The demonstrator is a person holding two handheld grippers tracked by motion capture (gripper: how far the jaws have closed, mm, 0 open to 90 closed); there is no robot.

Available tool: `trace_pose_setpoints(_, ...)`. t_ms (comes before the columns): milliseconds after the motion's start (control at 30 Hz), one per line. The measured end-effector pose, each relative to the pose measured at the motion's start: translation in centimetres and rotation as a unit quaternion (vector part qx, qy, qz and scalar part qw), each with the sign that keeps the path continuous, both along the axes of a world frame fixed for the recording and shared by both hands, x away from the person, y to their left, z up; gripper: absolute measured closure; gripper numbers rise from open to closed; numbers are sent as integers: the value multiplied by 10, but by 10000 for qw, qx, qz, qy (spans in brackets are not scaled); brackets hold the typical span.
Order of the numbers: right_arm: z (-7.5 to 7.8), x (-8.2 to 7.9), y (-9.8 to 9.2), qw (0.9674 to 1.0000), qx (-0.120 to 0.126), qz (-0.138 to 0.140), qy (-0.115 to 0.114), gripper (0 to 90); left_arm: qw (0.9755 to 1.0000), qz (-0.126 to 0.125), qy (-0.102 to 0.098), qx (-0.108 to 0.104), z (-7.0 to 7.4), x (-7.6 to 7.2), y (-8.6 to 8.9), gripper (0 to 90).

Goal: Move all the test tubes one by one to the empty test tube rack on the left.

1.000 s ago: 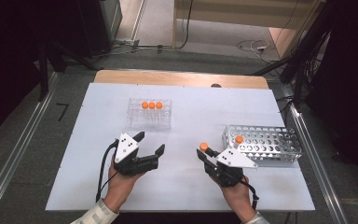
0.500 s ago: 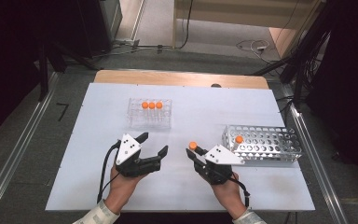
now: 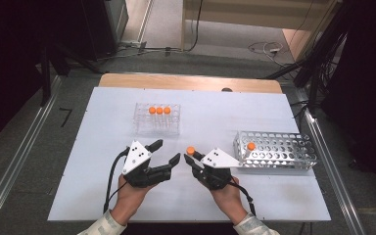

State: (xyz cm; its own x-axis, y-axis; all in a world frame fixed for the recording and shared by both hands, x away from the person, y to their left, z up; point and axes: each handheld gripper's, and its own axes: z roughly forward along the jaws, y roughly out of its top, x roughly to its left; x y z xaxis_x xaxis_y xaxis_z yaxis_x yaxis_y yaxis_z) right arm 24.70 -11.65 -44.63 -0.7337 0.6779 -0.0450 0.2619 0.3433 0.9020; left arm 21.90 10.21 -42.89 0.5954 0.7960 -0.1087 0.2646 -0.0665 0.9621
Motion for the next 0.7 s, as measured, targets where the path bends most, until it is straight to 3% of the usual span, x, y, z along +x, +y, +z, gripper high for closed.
trace_pose_setpoints(233, -1, -1, 19, 9998, -21, 187, 50, 718, 9996, -244, -112, 81, 1, -2, -4, 428)
trace_pose_setpoints(500, 0, -5, 33, 9993, -23, 358, 39, 718, 9994, -237, -175, 195, 0, -1, -3, 567)
trace_pose_setpoints(700, 0, -6, 37, 9992, -11, 409, 41, 718, 9992, -265, -188, 221, 0, -1, -4, 616)
